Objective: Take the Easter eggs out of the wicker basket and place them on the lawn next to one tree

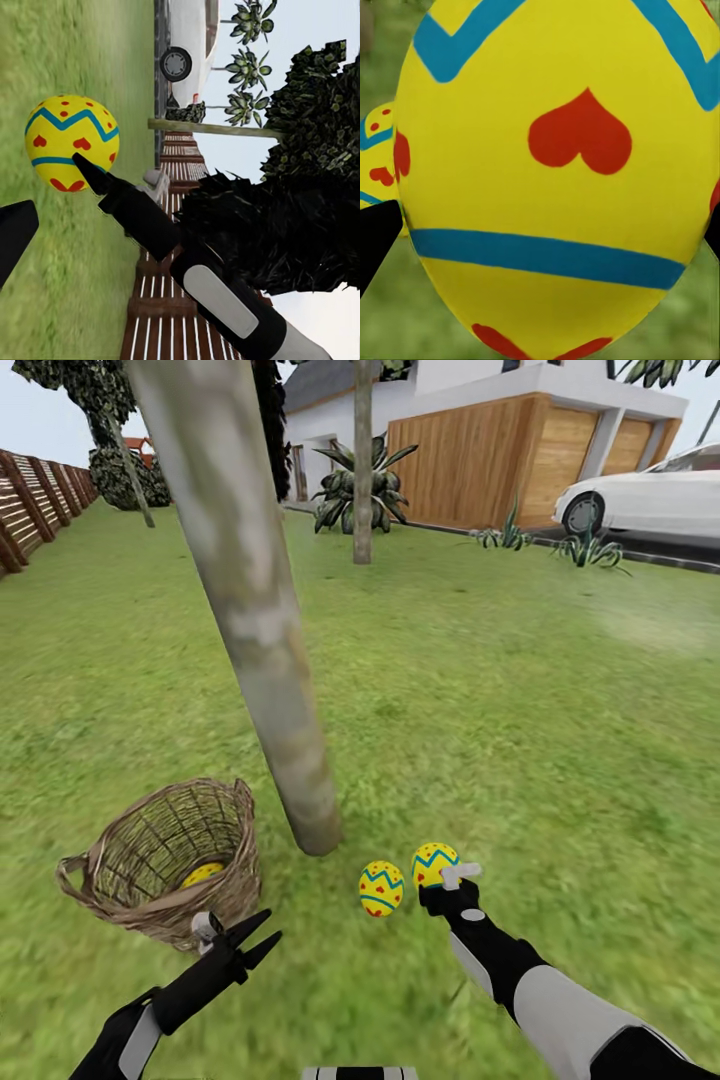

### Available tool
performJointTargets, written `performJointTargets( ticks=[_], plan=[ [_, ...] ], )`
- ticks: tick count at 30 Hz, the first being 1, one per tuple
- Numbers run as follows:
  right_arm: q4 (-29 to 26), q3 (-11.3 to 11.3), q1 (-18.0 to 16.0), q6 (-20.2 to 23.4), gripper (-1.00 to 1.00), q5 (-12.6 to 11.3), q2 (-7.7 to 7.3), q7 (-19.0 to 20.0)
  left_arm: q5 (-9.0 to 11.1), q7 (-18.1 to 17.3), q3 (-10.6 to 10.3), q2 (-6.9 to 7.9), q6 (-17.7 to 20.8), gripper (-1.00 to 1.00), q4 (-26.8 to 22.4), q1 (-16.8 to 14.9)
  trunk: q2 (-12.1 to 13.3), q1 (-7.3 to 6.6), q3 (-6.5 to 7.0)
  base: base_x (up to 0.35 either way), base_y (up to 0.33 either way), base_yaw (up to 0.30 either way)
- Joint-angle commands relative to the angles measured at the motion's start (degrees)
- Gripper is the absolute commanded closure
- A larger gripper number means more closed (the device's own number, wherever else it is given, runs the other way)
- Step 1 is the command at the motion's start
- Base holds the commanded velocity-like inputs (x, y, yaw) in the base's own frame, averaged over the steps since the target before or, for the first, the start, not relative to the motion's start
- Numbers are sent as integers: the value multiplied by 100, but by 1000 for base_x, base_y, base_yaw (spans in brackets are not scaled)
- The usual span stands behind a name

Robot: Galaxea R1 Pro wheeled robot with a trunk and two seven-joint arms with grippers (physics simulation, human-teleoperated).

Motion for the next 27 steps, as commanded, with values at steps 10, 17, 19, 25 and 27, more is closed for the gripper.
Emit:
performJointTargets(
  ticks=[10, 17, 19, 25, 27],
  plan=[
    [22, 49, -2, -3, 100, 51, 29, -44, -3, -18, 9, -6, 60, -100, -1, -4, -2, 0, -4, 107, -317, 291],
    [48, 48, -2, 3, 100, 429, 118, -51, -3, -18, 9, -6, 60, -100, -1, -4, -2, 0, -4, 154, -304, 248],
    [49, 52, -2, 3, 100, 436, 118, -51, -3, -18, 9, -6, 60, -100, 1, -4, -2, 0, -4, 184, -238, 107],
    [136, 92, 5, -5, 100, 810, 118, -51, 2, -18, 9, -6, 60, -100, 1, -4, -2, 0, -4, 28, -33, 10],
    [244, 92, 6, -10, 100, 828, 145, -51, 3, -18, 9, -6, 60, -100, 0, -4, -2, 0, -4, 1, -1, 0]
  ],
)
